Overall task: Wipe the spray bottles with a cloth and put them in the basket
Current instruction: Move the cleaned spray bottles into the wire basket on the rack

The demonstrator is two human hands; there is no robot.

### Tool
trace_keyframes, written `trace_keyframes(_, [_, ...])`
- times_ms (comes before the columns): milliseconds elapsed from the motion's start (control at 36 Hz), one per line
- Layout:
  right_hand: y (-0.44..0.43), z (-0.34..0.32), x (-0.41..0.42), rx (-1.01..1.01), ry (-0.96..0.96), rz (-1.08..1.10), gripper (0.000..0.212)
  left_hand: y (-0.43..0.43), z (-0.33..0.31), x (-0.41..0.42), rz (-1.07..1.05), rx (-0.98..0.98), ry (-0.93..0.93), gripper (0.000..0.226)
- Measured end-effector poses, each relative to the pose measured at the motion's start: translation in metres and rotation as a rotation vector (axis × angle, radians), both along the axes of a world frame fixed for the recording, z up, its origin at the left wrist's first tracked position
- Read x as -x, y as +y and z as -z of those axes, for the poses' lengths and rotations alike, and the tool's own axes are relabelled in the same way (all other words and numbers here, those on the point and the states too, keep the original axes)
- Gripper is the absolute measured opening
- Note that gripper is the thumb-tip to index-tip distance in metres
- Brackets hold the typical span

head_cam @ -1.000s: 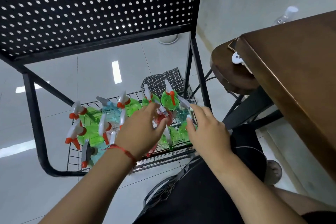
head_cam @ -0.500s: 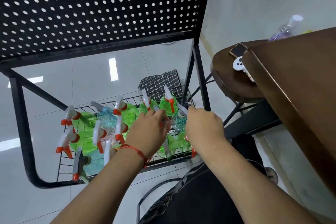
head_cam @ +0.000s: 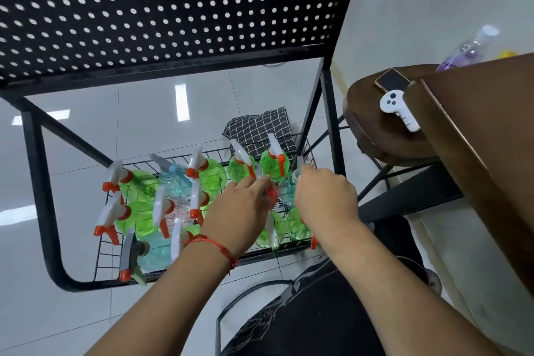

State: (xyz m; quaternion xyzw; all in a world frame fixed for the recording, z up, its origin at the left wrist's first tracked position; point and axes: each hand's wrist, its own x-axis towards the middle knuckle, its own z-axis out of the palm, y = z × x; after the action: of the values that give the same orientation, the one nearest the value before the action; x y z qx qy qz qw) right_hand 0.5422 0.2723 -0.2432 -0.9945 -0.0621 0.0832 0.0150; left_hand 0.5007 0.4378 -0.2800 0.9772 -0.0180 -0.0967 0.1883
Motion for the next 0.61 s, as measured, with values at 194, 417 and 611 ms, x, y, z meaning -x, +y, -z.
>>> trace_keyframes(194, [0.0, 0.002, 0.005, -0.013, 0.022, -0.041, 0.033, 0.0, 0.0, 0.0, 0.016, -0.025, -0.003, 0.045])
trace_keyframes(417, [-0.002, -0.006, 0.011, -0.052, -0.012, -0.086, 0.04, 0.001, -0.015, 0.0, 0.003, -0.022, 0.018, 0.051])
trace_keyframes(611, [0.005, -0.035, -0.032, -0.246, -0.066, -0.145, 0.051, 0.034, -0.035, -0.04, -0.219, 0.099, -0.078, 0.045])
